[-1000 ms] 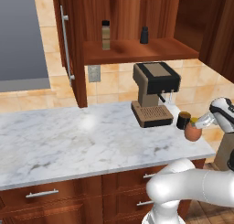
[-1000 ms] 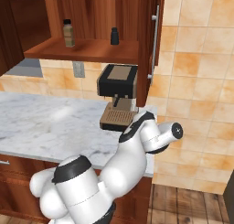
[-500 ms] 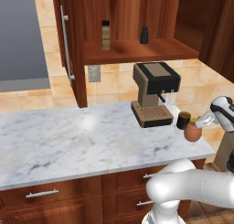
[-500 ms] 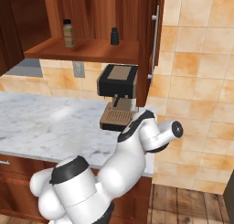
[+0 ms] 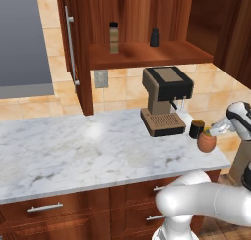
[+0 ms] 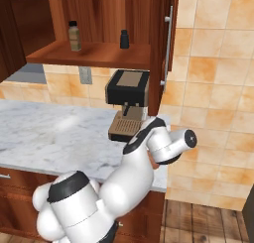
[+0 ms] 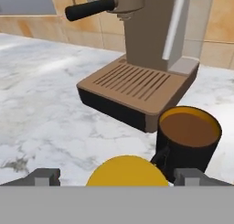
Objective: Pick the cinnamon and honey bottle from the cabinet and place them next to the mug.
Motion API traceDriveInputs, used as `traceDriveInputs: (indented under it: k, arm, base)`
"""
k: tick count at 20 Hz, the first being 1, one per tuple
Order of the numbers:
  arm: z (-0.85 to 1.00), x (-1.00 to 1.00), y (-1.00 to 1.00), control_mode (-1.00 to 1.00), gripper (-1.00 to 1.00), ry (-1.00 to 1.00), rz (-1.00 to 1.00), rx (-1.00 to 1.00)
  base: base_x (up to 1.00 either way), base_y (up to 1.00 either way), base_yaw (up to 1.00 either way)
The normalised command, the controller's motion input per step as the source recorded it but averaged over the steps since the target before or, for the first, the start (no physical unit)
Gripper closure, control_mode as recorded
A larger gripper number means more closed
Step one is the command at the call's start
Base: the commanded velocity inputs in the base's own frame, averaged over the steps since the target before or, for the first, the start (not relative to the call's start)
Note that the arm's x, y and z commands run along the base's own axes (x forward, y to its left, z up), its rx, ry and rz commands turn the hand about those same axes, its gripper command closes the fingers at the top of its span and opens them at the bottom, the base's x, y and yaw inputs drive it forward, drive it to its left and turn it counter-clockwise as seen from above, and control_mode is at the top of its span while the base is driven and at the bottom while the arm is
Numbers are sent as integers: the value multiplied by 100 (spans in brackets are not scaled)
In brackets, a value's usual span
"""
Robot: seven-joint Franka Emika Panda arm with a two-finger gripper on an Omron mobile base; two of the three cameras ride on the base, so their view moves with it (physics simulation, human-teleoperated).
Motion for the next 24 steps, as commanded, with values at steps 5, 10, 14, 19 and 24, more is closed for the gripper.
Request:
traceDriveInputs:
  k: [5,10,14,19,24]
  arm:
    - [15,-20,23,-100,-100,-1,0,0]
    - [19,-20,29,-100,-100,0,0,0]
    - [33,-32,27,-100,-100,-4,0,0]
    - [37,-49,31,-100,-100,-7,-2,0]
    - [29,-42,47,-100,-100,-4,-3,0]
  base:
    - [0,0,0]
    - [0,0,0]
    - [0,0,0]
    - [0,0,0]
    - [0,0,0]
